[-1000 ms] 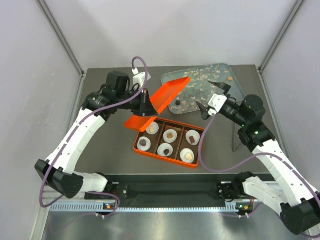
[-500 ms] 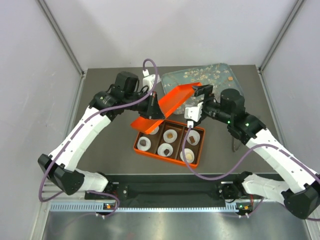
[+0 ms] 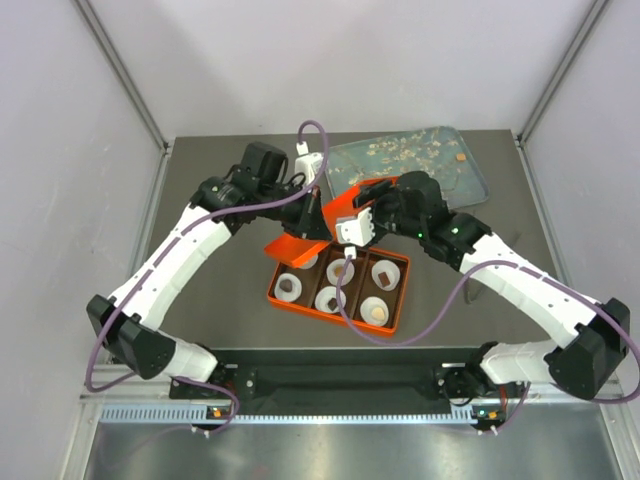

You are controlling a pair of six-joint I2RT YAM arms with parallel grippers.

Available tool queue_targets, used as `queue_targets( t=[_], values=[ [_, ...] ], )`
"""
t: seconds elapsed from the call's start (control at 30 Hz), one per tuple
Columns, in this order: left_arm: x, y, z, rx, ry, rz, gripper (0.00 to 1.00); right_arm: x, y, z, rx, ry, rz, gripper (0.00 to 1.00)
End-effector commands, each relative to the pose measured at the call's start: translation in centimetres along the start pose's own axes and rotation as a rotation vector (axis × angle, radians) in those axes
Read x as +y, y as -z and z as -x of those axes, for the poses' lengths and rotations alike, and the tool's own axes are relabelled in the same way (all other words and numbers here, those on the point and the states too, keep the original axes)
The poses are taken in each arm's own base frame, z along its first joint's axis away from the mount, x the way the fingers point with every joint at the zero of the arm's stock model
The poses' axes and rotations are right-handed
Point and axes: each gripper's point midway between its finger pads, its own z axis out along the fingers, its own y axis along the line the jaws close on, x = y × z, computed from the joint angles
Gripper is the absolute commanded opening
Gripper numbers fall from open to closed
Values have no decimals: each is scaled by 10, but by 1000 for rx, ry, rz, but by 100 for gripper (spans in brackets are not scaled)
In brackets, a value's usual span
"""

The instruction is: Pack the chocolate

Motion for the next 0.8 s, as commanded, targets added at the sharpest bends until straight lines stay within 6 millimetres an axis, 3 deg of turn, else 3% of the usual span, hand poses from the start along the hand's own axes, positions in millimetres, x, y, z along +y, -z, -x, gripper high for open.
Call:
queue_targets(
  t=[0.0, 0.2, 0.23, 0.37, 0.47, 0.6, 0.73, 0.77],
  values=[
    [-16, 9, 20, -53, -122, -44, 0, -16, 0, 11, -10, 63, -22, 48],
    [-15, 19, 54, -141, -156, 31, 0, -19, 2, 10, 2, 67, -34, 5],
    [-17, 20, 60, -157, -161, 29, 0, -19, 2, 11, -5, 64, -32, 1],
    [-24, 34, 95, -282, -179, 64, 5, -24, 11, 19, -45, 54, -60, 0],
    [-26, 50, 124, -385, -179, 118, 25, -32, 16, 24, -73, 24, -98, 0],
    [-41, 83, 164, -534, -214, 164, 43, -35, 20, 23, -67, 33, -122, 0],
    [-47, 117, 188, -664, -259, 208, 63, -37, 23, 20, -69, -7, -153, 0],
    [-46, 123, 191, -681, -271, 219, 83, -39, 25, 21, -74, -25, -165, 0]
  ],
)
